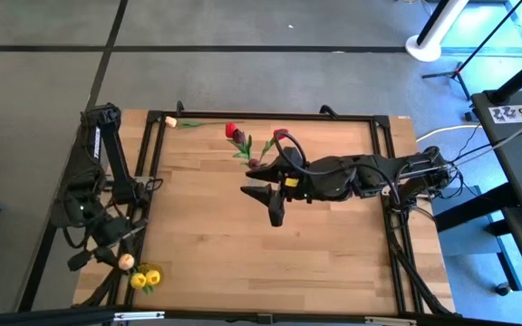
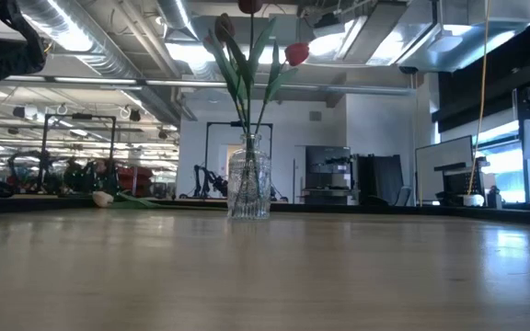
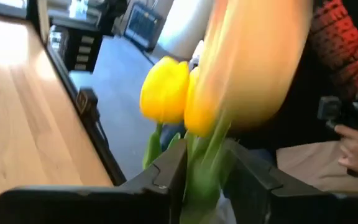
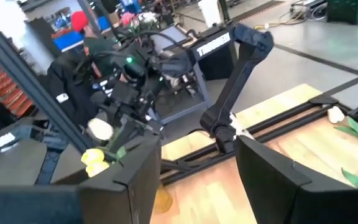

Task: Sort flowers into vase by color
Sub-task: Put the bottom white flower into the yellow vase

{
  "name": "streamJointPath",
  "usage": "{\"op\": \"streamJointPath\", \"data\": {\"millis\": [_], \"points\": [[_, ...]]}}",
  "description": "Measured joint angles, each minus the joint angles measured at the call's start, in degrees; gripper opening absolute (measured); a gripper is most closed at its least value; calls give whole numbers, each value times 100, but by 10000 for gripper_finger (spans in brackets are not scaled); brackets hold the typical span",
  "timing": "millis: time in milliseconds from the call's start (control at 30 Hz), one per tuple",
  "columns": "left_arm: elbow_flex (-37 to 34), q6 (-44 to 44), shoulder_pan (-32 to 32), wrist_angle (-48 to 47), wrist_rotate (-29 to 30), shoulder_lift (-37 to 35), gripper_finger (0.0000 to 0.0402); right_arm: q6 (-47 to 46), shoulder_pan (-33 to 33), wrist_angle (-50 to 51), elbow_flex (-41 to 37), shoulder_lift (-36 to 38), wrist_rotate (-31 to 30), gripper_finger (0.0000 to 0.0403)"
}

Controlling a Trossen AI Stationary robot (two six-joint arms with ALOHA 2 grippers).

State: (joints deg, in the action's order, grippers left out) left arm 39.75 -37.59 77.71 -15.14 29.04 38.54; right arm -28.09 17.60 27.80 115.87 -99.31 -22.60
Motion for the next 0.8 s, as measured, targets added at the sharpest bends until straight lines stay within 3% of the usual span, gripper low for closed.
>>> {"op": "streamJointPath", "data": {"millis": [367,800], "points": [[631,-1202,2,-860,-796,-1,138,347,0,132,0,-2,275,205],[708,-1808,-105,-1495,-285,269,139,698,5,250,0,-2,576,205]]}}
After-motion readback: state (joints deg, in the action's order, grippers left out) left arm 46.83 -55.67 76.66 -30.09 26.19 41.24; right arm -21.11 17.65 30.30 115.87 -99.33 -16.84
